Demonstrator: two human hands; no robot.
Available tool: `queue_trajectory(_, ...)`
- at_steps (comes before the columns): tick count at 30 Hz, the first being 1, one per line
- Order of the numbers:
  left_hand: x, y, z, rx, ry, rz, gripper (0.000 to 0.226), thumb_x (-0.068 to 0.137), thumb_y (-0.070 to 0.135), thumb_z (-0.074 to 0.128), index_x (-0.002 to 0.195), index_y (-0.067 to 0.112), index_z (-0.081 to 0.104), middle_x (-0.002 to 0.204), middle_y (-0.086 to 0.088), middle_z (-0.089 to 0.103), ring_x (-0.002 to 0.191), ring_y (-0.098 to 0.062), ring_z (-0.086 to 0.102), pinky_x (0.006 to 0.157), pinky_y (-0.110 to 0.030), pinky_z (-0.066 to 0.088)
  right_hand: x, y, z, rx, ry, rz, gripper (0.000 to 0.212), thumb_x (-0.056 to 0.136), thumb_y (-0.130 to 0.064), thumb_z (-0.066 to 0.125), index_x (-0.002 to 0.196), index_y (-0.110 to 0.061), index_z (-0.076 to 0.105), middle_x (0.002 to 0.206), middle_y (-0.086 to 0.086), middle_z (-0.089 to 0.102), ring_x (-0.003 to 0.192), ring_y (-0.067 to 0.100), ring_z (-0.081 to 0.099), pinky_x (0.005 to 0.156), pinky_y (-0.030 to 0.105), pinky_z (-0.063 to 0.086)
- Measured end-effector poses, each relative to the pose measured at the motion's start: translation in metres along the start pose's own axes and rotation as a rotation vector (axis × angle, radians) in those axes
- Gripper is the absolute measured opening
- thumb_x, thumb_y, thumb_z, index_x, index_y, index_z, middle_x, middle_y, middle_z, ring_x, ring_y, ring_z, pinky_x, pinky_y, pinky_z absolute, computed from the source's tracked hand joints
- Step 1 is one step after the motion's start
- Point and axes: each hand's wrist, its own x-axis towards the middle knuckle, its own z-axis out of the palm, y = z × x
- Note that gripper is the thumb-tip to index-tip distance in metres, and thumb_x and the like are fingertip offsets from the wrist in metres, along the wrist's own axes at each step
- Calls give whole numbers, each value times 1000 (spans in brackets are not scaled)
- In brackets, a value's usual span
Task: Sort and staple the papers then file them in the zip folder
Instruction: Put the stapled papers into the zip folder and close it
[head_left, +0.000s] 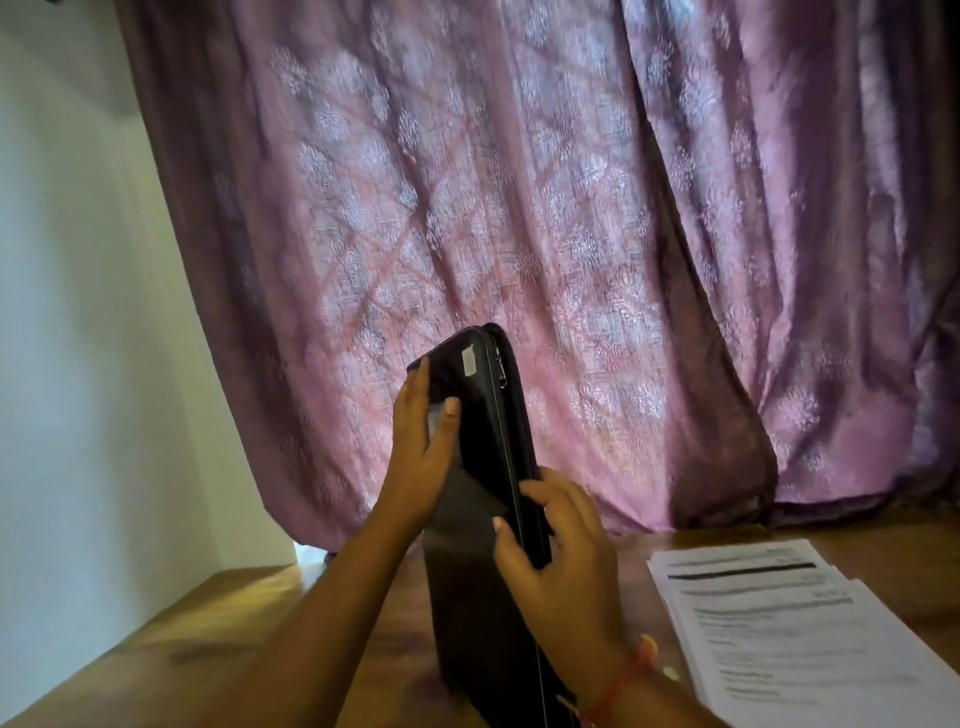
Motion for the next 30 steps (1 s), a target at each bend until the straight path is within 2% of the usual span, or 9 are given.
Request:
queue_trajectory(3, 8, 32, -5, -5, -20, 89, 82, 88, 79, 31, 158, 36, 22, 165, 10, 19, 151, -1, 14, 116, -13, 15, 2, -9, -3, -7, -65, -10, 31, 88, -39, 63, 117, -30, 60, 126, -14, 51, 122, -4, 47, 99, 8, 36)
queue_trajectory(7, 20, 47, -13, 68, -83, 217, 81, 86, 86, 29, 154, 41, 27, 166, 12, 21, 153, -3, 12, 123, -30, 14, 15, -23, -9, -6, -97, -46, 33, 92, -48, 56, 119, -30, 57, 129, -19, 47, 122, -11, 43, 95, 2, 34)
queue_trajectory(10, 21, 51, -14, 54, -180, 215, 78, 87, 84, 36, 146, 34, 46, 154, 8, 43, 146, -12, 35, 121, -45, 30, 29, -30, -11, 2, -156, -55, 40, 95, -51, 51, 127, -28, 53, 131, -17, 49, 122, -7, 46, 95, 5, 37)
queue_trajectory(13, 18, 53, -14, 41, -206, 245, 76, 89, 80, 41, 139, 23, 53, 134, 5, 57, 127, -15, 53, 108, -46, 45, 41, -35, -17, 51, -185, -39, 41, 96, -54, 44, 129, -31, 48, 126, -17, 54, 116, -2, 52, 92, 13, 45)
queue_trajectory(17, 12, 61, -8, 61, -221, 278, 74, 89, 77, 43, 136, 22, 56, 126, 5, 59, 117, -14, 56, 102, -39, 48, 59, -44, -32, 113, -135, -67, 21, 99, -40, 47, 118, -45, 42, 112, -25, 57, 102, -1, 61, 80, 13, 49)
queue_trajectory(20, 12, 63, -5, 72, -226, 276, 65, 92, 69, 46, 135, 21, 56, 127, 6, 59, 119, -13, 55, 103, -40, 47, 70, -44, -44, 127, -181, -90, 28, 99, -22, 49, 125, -34, 48, 118, -19, 61, 109, 1, 60, 88, 16, 50)
queue_trajectory(23, 11, 63, -3, 61, -229, 264, 60, 92, 66, 45, 135, 25, 55, 128, 7, 57, 122, -12, 53, 106, -39, 46, 76, -43, -56, -13, -300, -179, 47, 91, -8, 61, 133, -25, 50, 129, -13, 56, 119, 4, 55, 95, 24, 51)
queue_trajectory(25, 10, 63, -1, 53, -225, 266, 61, 91, 70, 44, 134, 29, 54, 128, 9, 57, 123, -12, 51, 107, -39, 45, 78, -41, -63, -87, -311, -236, 54, 85, -6, 66, 135, -23, 52, 136, -12, 51, 122, 2, 52, 95, 22, 51)
queue_trajectory(30, 8, 66, 1, 61, -223, 258, 56, 92, 67, 43, 134, 31, 53, 129, 12, 56, 126, -7, 49, 108, -33, 43, 83, -40, -66, -268, -200, -361, 38, 91, -15, 66, 129, -16, 61, 133, -5, 54, 116, 10, 56, 88, 31, 55)
